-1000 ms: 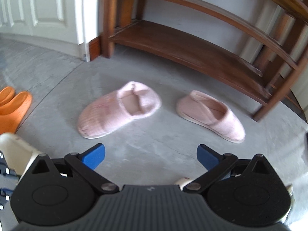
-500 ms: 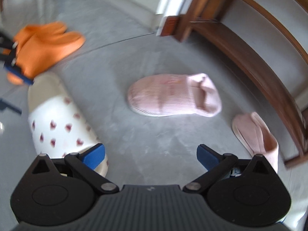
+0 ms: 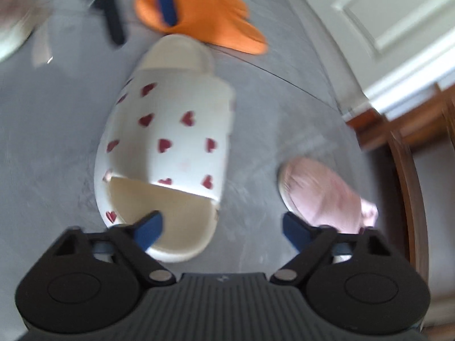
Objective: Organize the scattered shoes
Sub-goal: 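Lower the right tool onto the other white heart slide and close, then carry the white slide with the right tool beside the first one, open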
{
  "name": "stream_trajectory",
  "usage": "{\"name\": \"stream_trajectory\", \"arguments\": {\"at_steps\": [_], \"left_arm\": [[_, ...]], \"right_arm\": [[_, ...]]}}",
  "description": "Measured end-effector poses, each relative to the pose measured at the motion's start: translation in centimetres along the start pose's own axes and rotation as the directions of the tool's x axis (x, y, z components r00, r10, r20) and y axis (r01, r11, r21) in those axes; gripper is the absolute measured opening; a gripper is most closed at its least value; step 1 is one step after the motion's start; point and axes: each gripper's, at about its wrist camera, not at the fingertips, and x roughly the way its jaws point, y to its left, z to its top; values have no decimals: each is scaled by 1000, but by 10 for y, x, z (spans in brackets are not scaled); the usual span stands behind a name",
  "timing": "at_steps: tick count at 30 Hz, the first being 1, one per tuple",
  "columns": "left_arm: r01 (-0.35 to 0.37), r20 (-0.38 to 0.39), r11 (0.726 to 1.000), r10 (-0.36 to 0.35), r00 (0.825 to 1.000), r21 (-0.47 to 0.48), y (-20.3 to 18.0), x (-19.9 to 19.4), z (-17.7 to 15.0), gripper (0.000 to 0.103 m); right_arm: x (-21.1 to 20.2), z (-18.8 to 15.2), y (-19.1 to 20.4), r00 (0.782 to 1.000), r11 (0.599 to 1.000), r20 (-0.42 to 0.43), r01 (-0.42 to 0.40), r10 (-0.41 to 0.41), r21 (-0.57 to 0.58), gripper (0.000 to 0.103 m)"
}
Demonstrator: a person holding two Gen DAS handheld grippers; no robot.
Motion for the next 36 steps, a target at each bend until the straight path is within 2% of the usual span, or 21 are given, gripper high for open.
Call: {"name": "stream_trajectory", "arguments": {"at_steps": [1, 2, 3, 9, 15, 18, 22, 25, 27, 30, 32, 34, 35, 36], "left_arm": [[-2, 1, 1000, 2, 1000, -12, 0, -1, -1, 43], [-6, 1, 1000, 6, 1000, -21, 0, -2, -2, 44], [-10, -1, 999, 10, 1000, -34, 0, -2, -4, 44], [-12, -13, 997, 11, 1000, -76, 1, -4, -11, 46], [-22, -16, 995, 21, 1000, -96, 2, -6, -15, 48], [-37, -10, 993, 36, 999, -111, 4, -10, -17, 51], [-52, -10, 989, 52, 999, -142, 7, -9, -19, 52], [-57, -7, 987, 57, 998, -152, 8, -5, -18, 52], [-56, -3, 986, 56, 998, -156, 9, -3, -17, 53], [-48, 5, 986, 50, 999, -158, 8, -1, -15, 54], [-44, -7, 985, 43, 999, -168, 8, 3, -14, 55], [-37, -32, 979, 31, 999, -198, 10, 9, -14, 55], [-29, -32, 976, 22, 999, -215, 11, 10, -14, 55], [-22, -31, 973, 15, 999, -229, 12, 10, -14, 55]], "right_arm": [[0, -1, -2, 1000, 1000, 27, -15, 16, -9, 67], [-1, 1, -4, 999, 1000, 48, -21, 22, -14, 51], [-1, 3, -6, 997, 999, 68, -27, 28, -20, 49], [-1, 16, -14, 987, 993, 137, -71, 83, -90, 49], [15, 15, -15, 985, 982, 157, -47, 76, -184, 48], [18, 17, -10, 981, 984, 176, -54, 84, -170, 39], [13, 23, -15, 979, 995, 180, -96, 97, -17, 30], [6, 21, -20, 978, 981, 183, -127, 99, 145, 26], [0, 14, -30, 979, 935, 187, -142, 84, 325, 22], [-6, 1, -39, 984, 853, 173, -126, 42, 506, 12], [-13, -17, -43, 990, 766, 140, -87, -3, 637, 4], [-16, -29, -44, 994, 705, 108, -54, -33, 707, 4], [-18, -32, -41, 995, 704, 95, -41, -37, 709, 4], [-21, -33, -35, 996, 728, 77, -17, -50, 685, 4]]}}
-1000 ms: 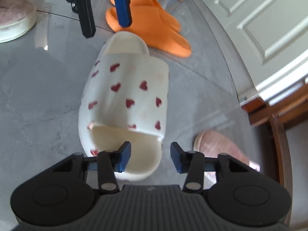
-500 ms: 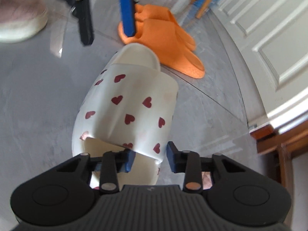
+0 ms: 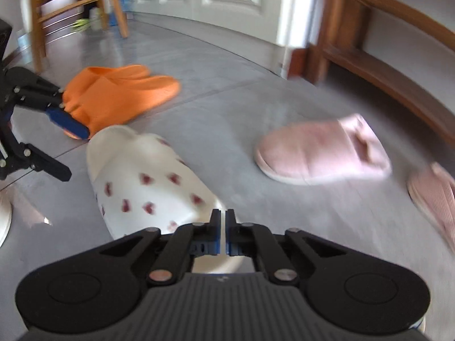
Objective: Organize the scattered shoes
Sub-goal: 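Carry the white slide with the right tool beside the first one, open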
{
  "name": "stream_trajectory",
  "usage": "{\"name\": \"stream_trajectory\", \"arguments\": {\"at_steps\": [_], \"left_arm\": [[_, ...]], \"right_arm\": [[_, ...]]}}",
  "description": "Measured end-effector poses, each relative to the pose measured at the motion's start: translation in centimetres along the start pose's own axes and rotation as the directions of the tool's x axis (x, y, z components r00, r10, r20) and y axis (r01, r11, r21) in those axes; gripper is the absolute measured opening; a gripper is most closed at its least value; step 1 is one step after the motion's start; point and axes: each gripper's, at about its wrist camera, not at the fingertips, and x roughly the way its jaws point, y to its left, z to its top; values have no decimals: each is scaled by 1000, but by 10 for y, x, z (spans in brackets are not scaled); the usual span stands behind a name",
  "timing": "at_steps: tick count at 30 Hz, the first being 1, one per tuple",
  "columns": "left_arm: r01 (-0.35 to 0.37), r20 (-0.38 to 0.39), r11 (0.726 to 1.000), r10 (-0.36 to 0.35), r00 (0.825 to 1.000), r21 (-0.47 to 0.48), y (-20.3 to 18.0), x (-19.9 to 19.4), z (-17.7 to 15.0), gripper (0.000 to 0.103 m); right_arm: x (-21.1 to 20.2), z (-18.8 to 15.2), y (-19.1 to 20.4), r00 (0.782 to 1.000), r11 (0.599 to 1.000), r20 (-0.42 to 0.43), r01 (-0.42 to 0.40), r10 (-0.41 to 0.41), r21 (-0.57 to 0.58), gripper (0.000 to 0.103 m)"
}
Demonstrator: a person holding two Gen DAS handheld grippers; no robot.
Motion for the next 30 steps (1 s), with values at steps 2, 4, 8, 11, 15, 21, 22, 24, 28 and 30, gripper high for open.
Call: {"name": "stream_trajectory", "arguments": {"at_steps": [2, 4, 8, 11, 15, 21, 22, 24, 28, 30], "left_arm": [[7, 6, 1000, -7, 1000, -13, 1, -2, 0, 55], [3, 8, 1000, -3, 1000, -5, 1, -4, 0, 55], [-3, 12, 1000, 3, 1000, -4, -1, -7, -3, 56], [-5, 4, 1000, 5, 1000, -21, -1, -7, -7, 56], [-6, -1, 999, 6, 1000, -34, -1, -6, -9, 56], [-15, -7, 998, 15, 1000, -54, 1, -10, -14, 56], [-17, -11, 998, 16, 1000, -60, 1, -11, -15, 56], [-21, -16, 998, 20, 1000, -63, 1, -11, -18, 56], [-30, -27, 997, 28, 999, -72, 1, -13, -23, 56], [-36, -34, 996, 34, 999, -79, 1, -11, -24, 56]], "right_arm": [[-5, -8, 13, 1000, 994, -7, -19, 18, -112, 5], [-12, -12, 21, 999, 984, 4, -43, 44, -173, 8], [-5, -3, 23, 999, 972, -26, -45, 40, -229, 9], [5, -9, 35, 998, 887, -15, 41, -54, -460, 16], [11, -23, 46, 999, 712, 34, 23, 1, -701, 64], [26, -15, 42, 990, 584, 78, -4, 115, -812, 63], [30, -13, 39, 989, 576, 68, -21, 132, -817, 63], [33, -10, 36, 985, 558, 47, -55, 167, -828, 56], [38, -10, 45, 982, 514, 35, -66, 186, -855, 38], [38, 1, 47, 979, 608, 36, -96, 201, -788, 31]]}}
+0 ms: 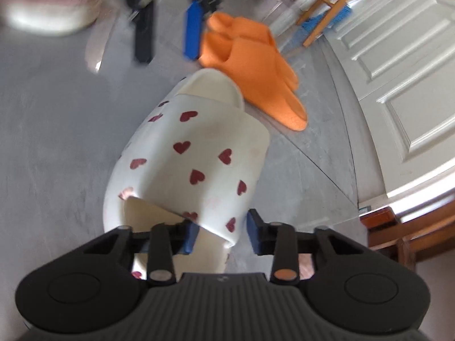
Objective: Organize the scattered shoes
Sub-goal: 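Carry the white slide with the right tool beside the first one, open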
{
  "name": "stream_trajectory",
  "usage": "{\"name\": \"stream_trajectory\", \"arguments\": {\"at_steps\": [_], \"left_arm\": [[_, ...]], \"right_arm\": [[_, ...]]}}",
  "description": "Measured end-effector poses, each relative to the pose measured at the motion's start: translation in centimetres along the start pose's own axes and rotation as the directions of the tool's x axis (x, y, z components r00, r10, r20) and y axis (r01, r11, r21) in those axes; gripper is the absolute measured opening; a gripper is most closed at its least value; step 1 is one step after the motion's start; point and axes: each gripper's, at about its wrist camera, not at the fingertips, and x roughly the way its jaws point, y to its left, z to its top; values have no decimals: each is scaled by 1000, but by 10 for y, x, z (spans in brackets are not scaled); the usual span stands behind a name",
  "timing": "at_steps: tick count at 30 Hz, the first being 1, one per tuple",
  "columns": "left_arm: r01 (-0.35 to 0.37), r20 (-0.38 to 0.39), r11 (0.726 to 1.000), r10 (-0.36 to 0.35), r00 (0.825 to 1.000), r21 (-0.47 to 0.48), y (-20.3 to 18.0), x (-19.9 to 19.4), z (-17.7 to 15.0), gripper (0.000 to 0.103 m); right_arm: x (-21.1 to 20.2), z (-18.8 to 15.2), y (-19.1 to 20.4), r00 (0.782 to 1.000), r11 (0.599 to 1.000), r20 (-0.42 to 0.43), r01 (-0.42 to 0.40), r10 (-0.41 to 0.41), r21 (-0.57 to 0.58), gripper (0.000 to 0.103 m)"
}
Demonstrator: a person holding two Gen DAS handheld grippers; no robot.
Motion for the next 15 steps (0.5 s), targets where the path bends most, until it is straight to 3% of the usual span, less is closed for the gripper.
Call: {"name": "stream_trajectory", "arguments": {"at_steps": [2, 4, 5, 6, 7, 8, 13, 15], "left_arm": [[-3, -1, 1000, 3, 1000, -5, 1, 1, 0, 56], [-2, 1, 1000, 2, 1000, -3, 1, 2, 1, 56], [-2, 3, 1000, 2, 1000, 2, 1, 1, 1, 56], [0, 6, 1000, 0, 1000, 8, 0, 1, 1, 56], [1, 9, 1000, -2, 1000, 14, 0, 0, 1, 56], [2, 13, 1000, -2, 1000, 19, 0, 0, 2, 56], [23, 40, 999, -25, 999, 40, -2, 2, 9, 58], [30, 47, 998, -32, 998, 48, -3, 3, 13, 59]], "right_arm": [[-2, 2, -8, 1000, 988, 3, -7, 7, 156, 28], [-7, 1, -17, 1000, 944, 8, -3, 1, 329, 24], [-10, -2, -23, 1000, 900, 13, 3, -10, 435, 23], [-15, -8, -31, 999, 818, 17, 18, -33, 575, 22], [-18, -12, -35, 999, 770, 15, 31, -53, 637, 22], [-21, -14, -34, 998, 742, 9, 41, -64, 669, 22], [-44, -33, -24, 980, 521, -116, 185, -161, 833, 21], [-55, -40, -18, 962, 467, -193, 264, -194, 844, 21]]}}
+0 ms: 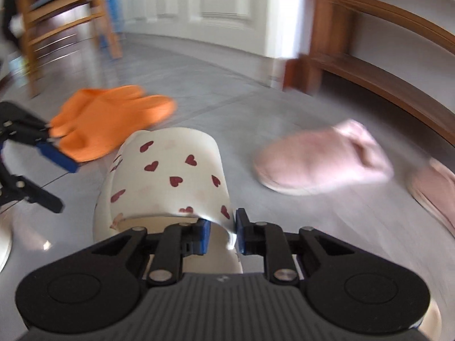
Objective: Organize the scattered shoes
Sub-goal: 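Carry the white slide with the right tool beside the first one, open, then lift the open right tool away from the white slides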
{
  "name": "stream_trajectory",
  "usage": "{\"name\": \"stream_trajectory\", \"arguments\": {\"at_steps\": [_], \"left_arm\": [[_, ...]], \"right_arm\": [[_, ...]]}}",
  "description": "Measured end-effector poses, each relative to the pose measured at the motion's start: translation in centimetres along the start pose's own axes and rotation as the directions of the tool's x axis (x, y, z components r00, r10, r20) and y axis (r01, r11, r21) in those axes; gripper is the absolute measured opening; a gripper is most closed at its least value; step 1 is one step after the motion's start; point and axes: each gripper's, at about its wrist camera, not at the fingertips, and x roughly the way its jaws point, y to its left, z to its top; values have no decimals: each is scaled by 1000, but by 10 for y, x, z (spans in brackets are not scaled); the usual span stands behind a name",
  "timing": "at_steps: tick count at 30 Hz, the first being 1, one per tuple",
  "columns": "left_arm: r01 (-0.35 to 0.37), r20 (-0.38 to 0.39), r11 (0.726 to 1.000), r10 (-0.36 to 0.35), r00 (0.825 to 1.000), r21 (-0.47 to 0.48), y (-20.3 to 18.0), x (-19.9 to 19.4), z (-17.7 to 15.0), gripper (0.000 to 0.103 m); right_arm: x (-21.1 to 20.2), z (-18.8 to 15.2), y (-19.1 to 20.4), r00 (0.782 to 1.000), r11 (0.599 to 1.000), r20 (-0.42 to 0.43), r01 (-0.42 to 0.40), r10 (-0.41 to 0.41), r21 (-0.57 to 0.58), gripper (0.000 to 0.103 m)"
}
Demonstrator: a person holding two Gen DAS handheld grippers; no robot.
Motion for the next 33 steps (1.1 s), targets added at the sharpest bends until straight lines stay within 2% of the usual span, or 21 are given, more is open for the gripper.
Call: {"name": "stream_trajectory", "arguments": {"at_steps": [3, 6, 7, 9, 12, 14, 15, 17, 19, 21, 23, 26, 29, 31, 33], "left_arm": [[-4, -2, 1000, 4, 1000, 24, -2, 11, 10, 59], [4, -4, 999, -4, 1000, 40, -5, 23, 20, 60], [7, -5, 999, -7, 1000, 46, -6, 25, 22, 60], [12, -8, 998, -11, 1000, 60, -9, 31, 27, 60], [4, 1, 997, -4, 1000, 75, -13, 31, 30, 60], [-4, 10, 997, 4, 1000, 71, -12, 28, 29, 60], [-10, 10, 998, 9, 1000, 66, -10, 27, 28, 60], [-21, 4, 998, 21, 1000, 57, -8, 26, 26, 60], [-38, 1, 998, 38, 999, 42, -7, 25, 24, 60], [-58, 6, 998, 58, 998, 30, -9, 23, 25, 60], [-74, 18, 997, 73, 997, 28, -13, 20, 26, 60], [-109, 14, 990, 108, 994, 87, -22, 17, 22, 60], [-122, -11, 983, 125, 992, 135, -27, 17, 14, 60], [-126, -25, 983, 131, 991, 132, -26, 17, 10, 61], [-133, -36, 984, 138, 990, 117, -23, 18, 8, 61]], "right_arm": [[-27, -16, 0, 987, 987, -39, 159, -158, 16, 21], [-46, -35, 7, 970, 977, -119, 211, -211, -14, 22], [-47, -41, 11, 965, 978, -161, 206, -206, -16, 22], [-45, -49, 19, 959, 987, -236, 163, -157, 4, 32], [-46, -51, 33, 958, 999, -285, 2, 8, 35, 45], [-48, -48, 42, 949, 994, -298, -103, 104, 16, 46], [-50, -45, 43, 949, 992, -293, -124, 118, 0, 46], [-60, -32, 32, 952, 980, -240, -197, 192, 1, 46], [-62, -18, 18, 961, 979, -189, -205, 204, 17, 46], [-54, -6, 5, 973, 985, -158, -168, 170, 26, 46], [-38, 2, -9, 979, 987, -140, -136, 147, 88, 46], [-25, 4, -14, 978, 976, -110, -162, 179, 149, 46], [-29, 6, 5, 973, 976, -88, -211, 215, 57, 46], [-38, 8, 22, 964, 965, -79, -257, 253, -46, 46], [-42, 14, 39, 963, 951, -80, -269, 259, -153, 49]]}}
